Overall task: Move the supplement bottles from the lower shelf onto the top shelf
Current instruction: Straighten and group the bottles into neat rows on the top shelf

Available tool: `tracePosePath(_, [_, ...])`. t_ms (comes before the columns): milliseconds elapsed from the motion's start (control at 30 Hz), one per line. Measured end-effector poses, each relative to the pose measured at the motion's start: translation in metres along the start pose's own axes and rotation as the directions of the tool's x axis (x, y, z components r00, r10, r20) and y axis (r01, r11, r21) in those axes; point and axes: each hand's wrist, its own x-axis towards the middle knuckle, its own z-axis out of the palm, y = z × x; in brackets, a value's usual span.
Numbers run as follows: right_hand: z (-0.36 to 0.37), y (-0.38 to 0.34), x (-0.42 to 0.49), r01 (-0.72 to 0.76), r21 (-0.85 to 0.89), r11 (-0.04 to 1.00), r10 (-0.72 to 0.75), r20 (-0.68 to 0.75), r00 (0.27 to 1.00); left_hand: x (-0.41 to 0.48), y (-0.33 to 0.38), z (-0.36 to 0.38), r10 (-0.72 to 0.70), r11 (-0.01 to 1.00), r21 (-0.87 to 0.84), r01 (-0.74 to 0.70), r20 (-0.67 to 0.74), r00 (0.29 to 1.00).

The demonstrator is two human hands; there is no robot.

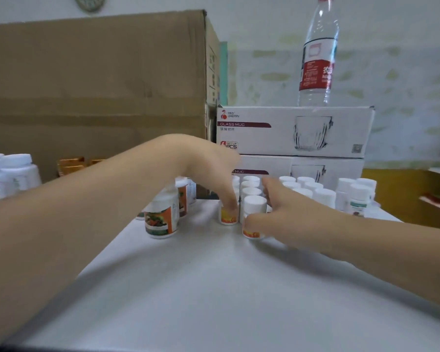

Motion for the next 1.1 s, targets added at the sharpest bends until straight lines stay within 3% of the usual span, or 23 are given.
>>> tracePosePath(67, [0.004,0.005,0.002,0.025,0.085,0.996,-0.028,0.033,0.999,-0.004,0.006,0.004,-0.015,0.997,-0.074,0.014,-0.024,1.0])
tracePosePath(333, [-0.001,0.008,0.001,0.116,0.091,0.989,-0.119,0.034,0.992,-0.001,0.017,0.039,-0.146,0.928,-0.362,0.091,-0.129,0.981])
tracePosePath(500, [0.004,0.015,0.005,0.053,0.138,0.989,-0.063,0.067,0.996,-0.006,0.012,0.052,-0.213,0.803,-0.59,0.079,-0.162,0.963])
tracePosePath(700, [0.005,0.014,0.005,0.041,0.137,0.99,-0.052,0.08,0.995,-0.01,0.01,0.069,-0.188,0.644,-0.765,-0.006,-0.165,0.968])
tracePosePath(933, [0.007,0.015,0.005,0.073,0.133,0.988,-0.083,0.074,0.994,-0.009,0.008,0.082,-0.198,0.523,-0.847,-0.094,-0.227,0.954])
tracePosePath(1100, [0.006,0.014,0.003,0.064,0.104,0.993,-0.071,0.068,0.995,-0.007,0.005,0.087,-0.186,0.356,-0.923,-0.144,-0.221,0.957])
